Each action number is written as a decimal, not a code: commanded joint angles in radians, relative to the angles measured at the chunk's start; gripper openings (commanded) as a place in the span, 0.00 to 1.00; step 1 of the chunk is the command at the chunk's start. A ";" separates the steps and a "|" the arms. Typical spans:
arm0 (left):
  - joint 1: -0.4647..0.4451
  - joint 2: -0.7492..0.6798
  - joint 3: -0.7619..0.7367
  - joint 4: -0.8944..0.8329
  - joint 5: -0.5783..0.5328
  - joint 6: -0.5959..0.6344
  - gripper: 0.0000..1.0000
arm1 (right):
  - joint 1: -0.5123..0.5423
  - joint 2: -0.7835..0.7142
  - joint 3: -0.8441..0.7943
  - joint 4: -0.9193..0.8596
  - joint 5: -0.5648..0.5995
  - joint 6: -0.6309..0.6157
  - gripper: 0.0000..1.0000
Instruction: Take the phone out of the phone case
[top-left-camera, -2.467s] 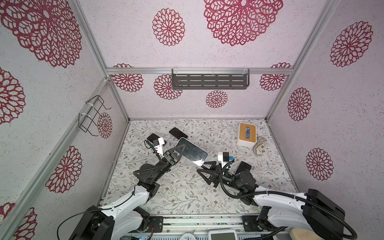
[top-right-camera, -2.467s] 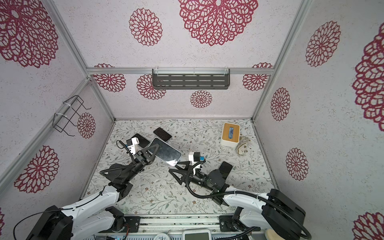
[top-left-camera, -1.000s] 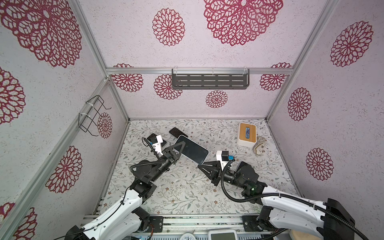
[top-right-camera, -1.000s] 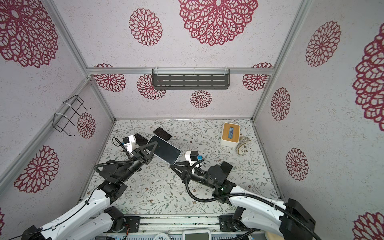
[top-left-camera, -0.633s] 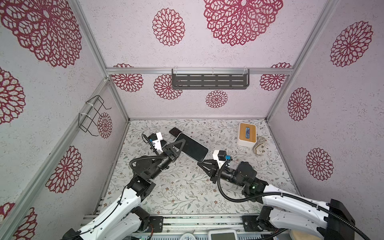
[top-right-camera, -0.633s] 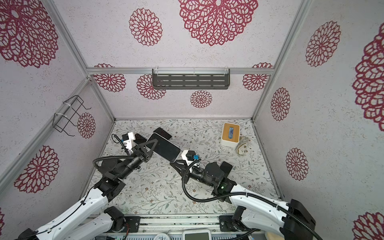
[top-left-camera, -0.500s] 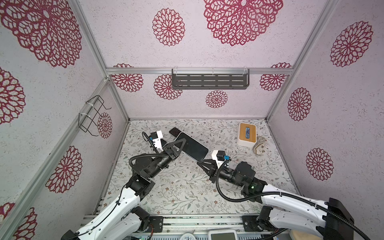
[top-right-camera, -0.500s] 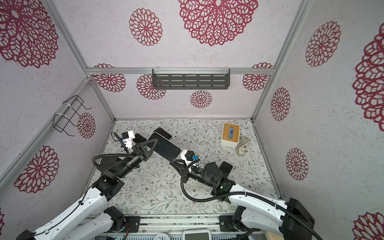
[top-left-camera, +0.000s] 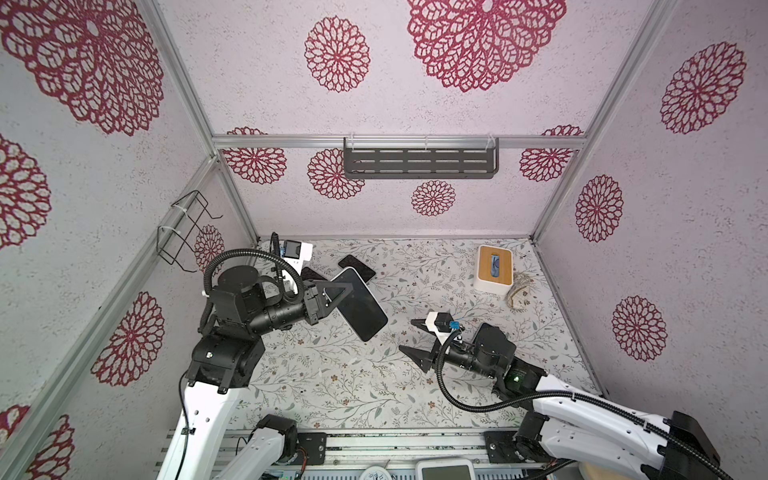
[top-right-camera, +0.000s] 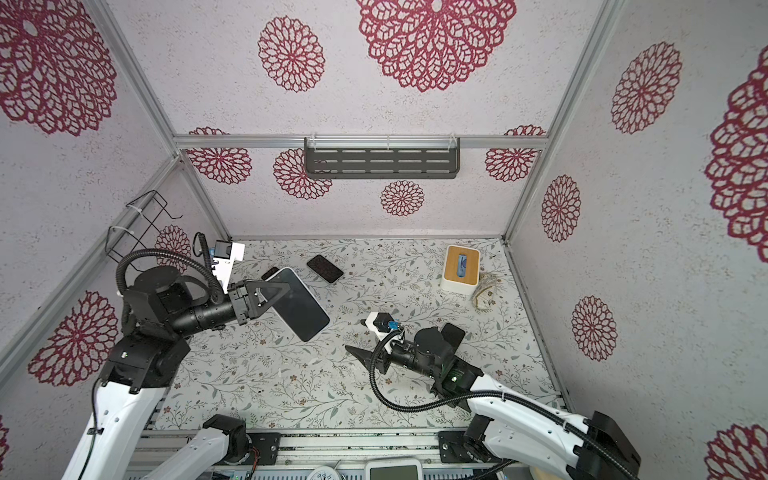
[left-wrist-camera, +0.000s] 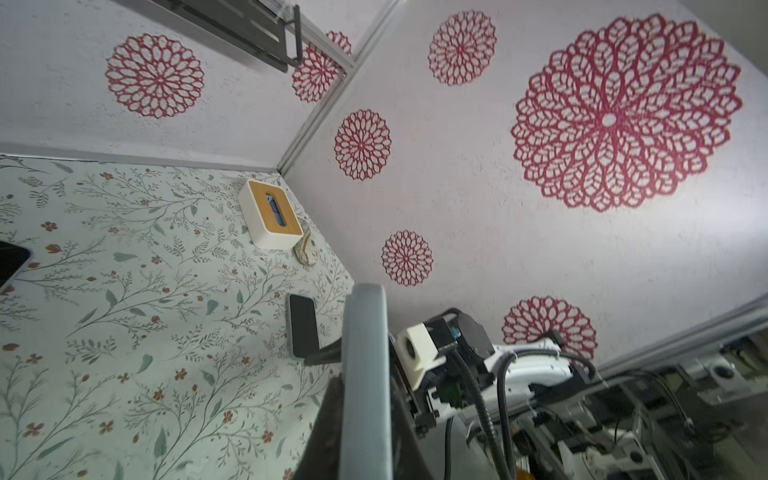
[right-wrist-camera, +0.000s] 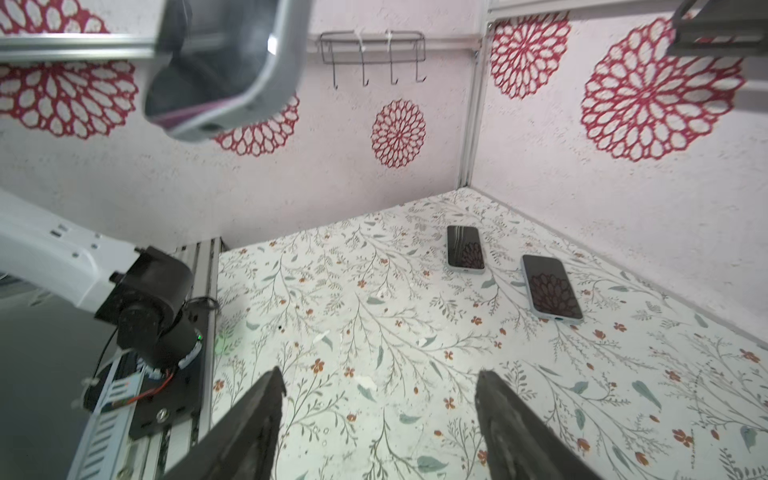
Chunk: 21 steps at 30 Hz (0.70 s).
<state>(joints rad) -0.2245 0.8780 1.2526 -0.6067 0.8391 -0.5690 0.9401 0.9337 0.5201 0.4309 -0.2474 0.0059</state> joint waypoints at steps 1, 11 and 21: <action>0.006 0.022 0.067 -0.333 0.101 0.308 0.00 | -0.005 0.008 0.051 -0.066 -0.103 -0.116 0.76; -0.093 0.048 0.121 -0.454 0.014 0.491 0.00 | -0.006 0.137 0.252 -0.280 -0.351 -0.208 0.73; -0.142 0.041 0.083 -0.363 -0.014 0.471 0.00 | -0.003 0.191 0.314 -0.291 -0.453 -0.188 0.65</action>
<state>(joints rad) -0.3561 0.9318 1.3388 -1.0332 0.8120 -0.1154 0.9382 1.1194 0.7967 0.1326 -0.6258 -0.1837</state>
